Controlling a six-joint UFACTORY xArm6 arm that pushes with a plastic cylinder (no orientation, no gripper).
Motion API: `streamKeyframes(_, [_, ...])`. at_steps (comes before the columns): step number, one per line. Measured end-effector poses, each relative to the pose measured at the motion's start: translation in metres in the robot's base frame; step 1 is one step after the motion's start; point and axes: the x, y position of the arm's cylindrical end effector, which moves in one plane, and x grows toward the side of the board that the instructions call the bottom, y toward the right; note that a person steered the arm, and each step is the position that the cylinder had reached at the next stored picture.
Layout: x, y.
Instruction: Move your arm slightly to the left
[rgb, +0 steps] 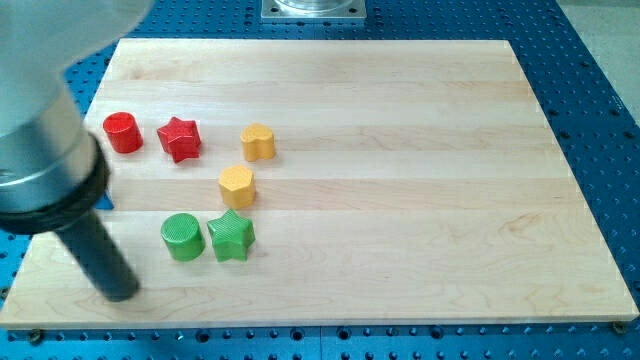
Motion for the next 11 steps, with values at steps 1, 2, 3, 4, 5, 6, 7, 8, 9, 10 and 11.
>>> streamKeyframes(1, [-0.005, -0.040])
streamKeyframes(2, [0.006, -0.054])
streamKeyframes(3, [0.002, -0.061])
streamKeyframes(4, [-0.003, -0.064])
streamKeyframes(5, [0.023, -0.072])
streamKeyframes(6, [0.023, -0.070])
streamKeyframes(7, [0.023, -0.078])
streamKeyframes(8, [0.021, -0.097])
streamKeyframes(9, [0.003, -0.087])
streamKeyframes(10, [0.003, -0.072])
streamKeyframes(11, [0.003, -0.070])
